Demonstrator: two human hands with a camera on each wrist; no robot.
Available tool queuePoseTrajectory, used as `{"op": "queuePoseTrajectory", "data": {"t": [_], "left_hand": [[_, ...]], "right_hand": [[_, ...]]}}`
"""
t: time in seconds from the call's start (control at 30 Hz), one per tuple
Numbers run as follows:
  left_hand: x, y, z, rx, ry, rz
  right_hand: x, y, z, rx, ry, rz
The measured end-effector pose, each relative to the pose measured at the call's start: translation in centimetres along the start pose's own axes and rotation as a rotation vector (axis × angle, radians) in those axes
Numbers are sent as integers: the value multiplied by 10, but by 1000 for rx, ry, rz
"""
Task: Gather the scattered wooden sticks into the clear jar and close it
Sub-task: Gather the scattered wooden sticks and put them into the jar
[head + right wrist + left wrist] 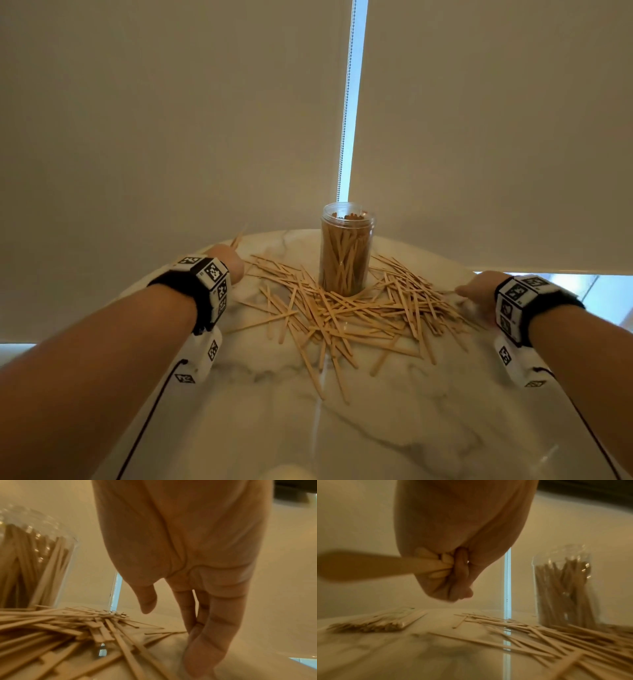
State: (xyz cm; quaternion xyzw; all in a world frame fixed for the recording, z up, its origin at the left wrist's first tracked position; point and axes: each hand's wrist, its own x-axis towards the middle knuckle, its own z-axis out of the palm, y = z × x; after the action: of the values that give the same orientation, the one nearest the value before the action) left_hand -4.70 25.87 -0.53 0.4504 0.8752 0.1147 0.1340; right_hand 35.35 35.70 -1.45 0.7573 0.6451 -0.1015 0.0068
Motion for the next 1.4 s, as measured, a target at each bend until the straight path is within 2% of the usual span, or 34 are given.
{"op": "queuePoseTrajectory", "data": {"t": [0.07,0.17,0.27,0.4,0.53,0.7,0.83,0.93,1.07,1.27,1.4], "left_hand": [[9,4,1,149,-27,36],[11,12,14,166,-97,83],[-5,29,34,168,-98,189],[-30,60,58,186,-179,260],[-58,75,66,208,-164,322],[-82,65,60,219,-138,370],[-107,49,48,188,-114,349],[-113,35,59,225,-110,339],[-135,35,63,296,-189,350],[-139,39,51,360,-209,317],[-141,33,41,372,-247,255]], "right_hand": [[14,-5,5,-94,-66,-48],[20,-20,8,-158,-81,-130],[23,-30,16,-43,-57,-192],[2,-48,21,-37,-95,-241],[-25,-57,25,-149,-122,-329],[-58,-53,28,-84,-117,-356],[-85,-47,33,54,-202,-360],[-108,-47,33,138,-290,-349],[-129,-52,32,2,-225,-397],[-140,-51,37,96,-195,-346],[-143,-52,38,67,-151,-344]]}}
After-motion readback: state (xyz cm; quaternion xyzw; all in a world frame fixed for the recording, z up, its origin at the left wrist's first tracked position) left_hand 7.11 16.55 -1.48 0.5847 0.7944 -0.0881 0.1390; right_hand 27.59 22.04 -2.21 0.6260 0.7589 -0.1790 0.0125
